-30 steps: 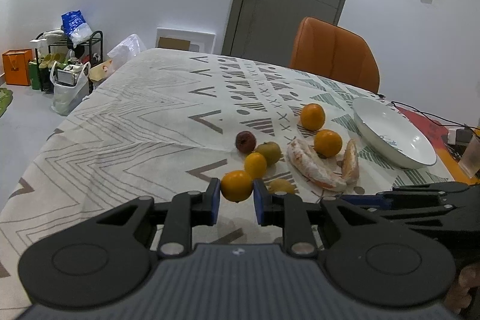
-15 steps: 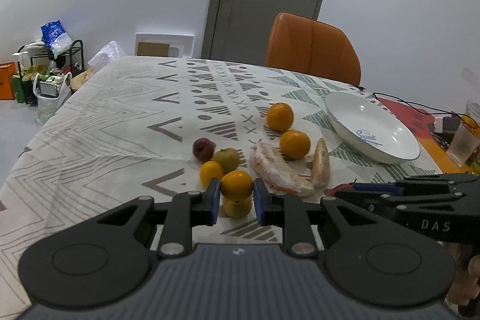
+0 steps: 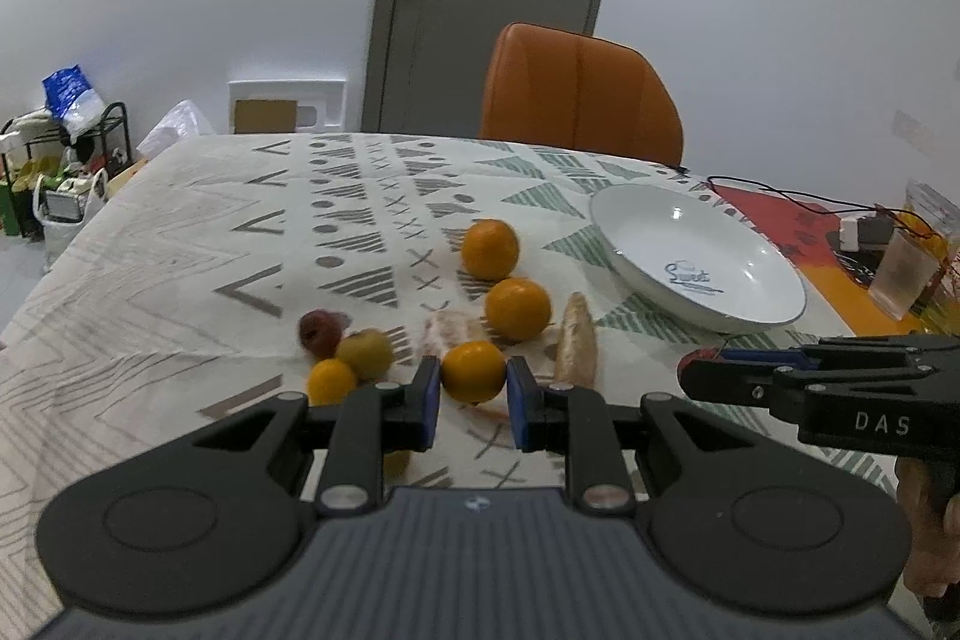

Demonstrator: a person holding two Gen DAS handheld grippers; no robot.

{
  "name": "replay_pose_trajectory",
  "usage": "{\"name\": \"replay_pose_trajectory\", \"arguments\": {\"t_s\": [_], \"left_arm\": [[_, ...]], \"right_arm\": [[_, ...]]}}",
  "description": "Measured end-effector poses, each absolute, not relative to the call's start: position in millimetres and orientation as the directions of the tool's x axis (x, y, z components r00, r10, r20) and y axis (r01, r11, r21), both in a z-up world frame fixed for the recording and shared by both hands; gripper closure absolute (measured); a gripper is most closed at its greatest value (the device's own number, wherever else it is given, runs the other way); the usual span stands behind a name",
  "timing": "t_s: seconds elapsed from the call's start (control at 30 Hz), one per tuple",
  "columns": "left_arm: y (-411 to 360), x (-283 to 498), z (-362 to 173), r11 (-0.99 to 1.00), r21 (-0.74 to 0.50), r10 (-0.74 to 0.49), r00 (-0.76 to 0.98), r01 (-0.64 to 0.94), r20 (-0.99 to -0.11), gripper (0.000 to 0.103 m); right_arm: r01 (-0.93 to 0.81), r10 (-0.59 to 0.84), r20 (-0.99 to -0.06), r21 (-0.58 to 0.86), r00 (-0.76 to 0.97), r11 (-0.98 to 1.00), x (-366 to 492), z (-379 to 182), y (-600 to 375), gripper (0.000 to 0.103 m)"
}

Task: Organize fruits
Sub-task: 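Carry the orange with the left gripper into the white bowl while the right gripper drops the plum there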

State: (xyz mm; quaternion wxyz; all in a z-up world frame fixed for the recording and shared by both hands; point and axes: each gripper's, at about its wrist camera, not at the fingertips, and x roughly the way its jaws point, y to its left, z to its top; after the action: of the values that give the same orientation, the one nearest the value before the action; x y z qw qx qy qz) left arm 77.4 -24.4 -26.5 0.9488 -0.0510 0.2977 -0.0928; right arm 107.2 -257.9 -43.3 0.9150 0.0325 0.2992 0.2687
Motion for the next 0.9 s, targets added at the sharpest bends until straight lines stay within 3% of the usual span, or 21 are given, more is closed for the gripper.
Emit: {"name": "replay_pose_trajectory", "arguments": {"t_s": [0.9], "left_arm": [[-101, 127, -14, 0.947, -0.132, -0.318, 0.793, 0.294, -0.520, 0.081]], "right_arm": [[-0.283, 0.351, -0.480, 0.211, 0.804, 0.936, 131, -37, -332, 0.080]]}}
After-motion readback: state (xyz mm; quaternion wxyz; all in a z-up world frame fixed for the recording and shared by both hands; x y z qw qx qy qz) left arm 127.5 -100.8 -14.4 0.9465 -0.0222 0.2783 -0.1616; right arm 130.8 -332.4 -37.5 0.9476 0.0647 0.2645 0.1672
